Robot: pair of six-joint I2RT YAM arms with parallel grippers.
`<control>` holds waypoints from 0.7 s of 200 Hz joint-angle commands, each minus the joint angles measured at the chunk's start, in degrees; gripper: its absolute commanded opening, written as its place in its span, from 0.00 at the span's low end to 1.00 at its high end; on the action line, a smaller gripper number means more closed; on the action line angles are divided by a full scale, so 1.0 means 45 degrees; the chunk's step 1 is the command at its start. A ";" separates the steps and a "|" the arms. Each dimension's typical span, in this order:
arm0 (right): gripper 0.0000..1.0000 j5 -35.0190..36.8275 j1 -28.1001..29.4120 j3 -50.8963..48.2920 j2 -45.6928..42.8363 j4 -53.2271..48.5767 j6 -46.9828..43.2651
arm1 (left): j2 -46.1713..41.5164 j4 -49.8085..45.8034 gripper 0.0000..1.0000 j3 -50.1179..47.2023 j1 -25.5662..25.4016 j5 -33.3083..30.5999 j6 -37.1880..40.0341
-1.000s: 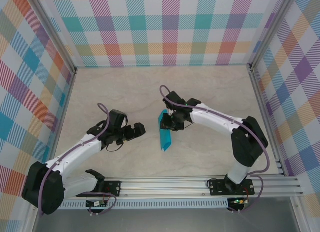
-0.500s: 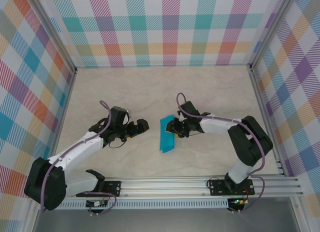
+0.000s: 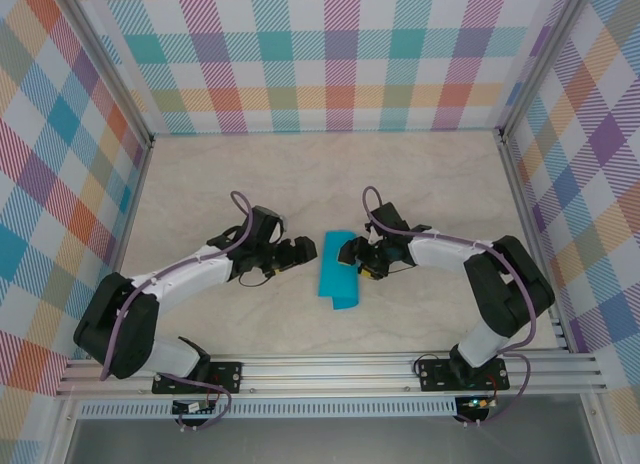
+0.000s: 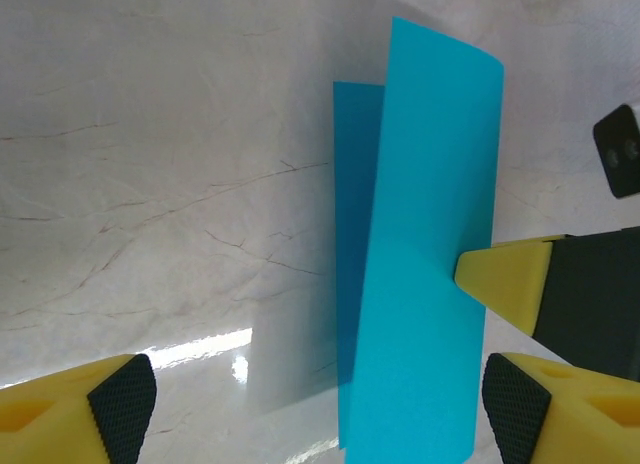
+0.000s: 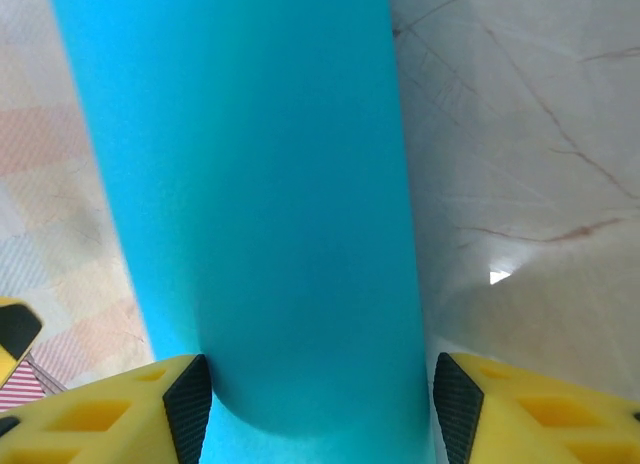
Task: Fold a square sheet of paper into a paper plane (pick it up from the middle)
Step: Fold the square sheet of paper in half at the center of the table.
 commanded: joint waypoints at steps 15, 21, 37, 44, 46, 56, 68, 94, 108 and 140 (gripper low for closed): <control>0.63 -0.1244 -0.0296 0.0273 0.0120 -0.0565 -0.1002 | 0.0461 0.0296 0.87 0.0555 -0.0413 0.0006 -0.0238; 0.64 -0.1423 -0.0291 0.0307 0.0268 -0.0493 -0.0995 | 0.0504 0.0282 0.87 0.0568 -0.0440 -0.0013 -0.0245; 0.66 -0.1998 -0.0297 0.0344 0.0648 -0.0075 -0.0985 | 0.0586 0.0277 0.87 0.0630 -0.0476 -0.0055 -0.0269; 0.66 -0.2215 -0.0297 0.0393 0.0869 0.0089 -0.0986 | 0.0603 0.0277 0.87 0.0621 -0.0480 -0.0074 -0.0274; 0.65 -0.2273 -0.0297 0.0405 0.0915 0.0133 -0.0976 | 0.0610 0.0277 0.87 0.0642 -0.0476 -0.0074 -0.0271; 0.65 -0.2395 -0.0297 0.0481 0.1132 0.0212 -0.0966 | 0.0619 0.0249 0.87 0.0655 -0.0480 -0.0118 -0.0270; 0.63 -0.2599 -0.0292 0.0493 0.1289 0.0431 -0.0991 | 0.0606 0.0151 0.87 0.0699 -0.0485 -0.0144 -0.0230; 0.50 -0.2778 -0.0278 0.0624 0.1292 0.0446 -0.1040 | 0.0549 -0.0064 0.87 0.0780 -0.0480 -0.0250 -0.0103; 0.45 -0.2805 -0.0287 0.0683 0.1209 0.0488 -0.0935 | 0.0487 -0.0131 0.87 0.0762 -0.0480 -0.0335 -0.0094; 0.36 -0.3193 -0.0294 0.0795 0.1191 0.1608 -0.0027 | 0.0166 -0.0560 0.88 0.0845 -0.0481 -0.0942 -0.0048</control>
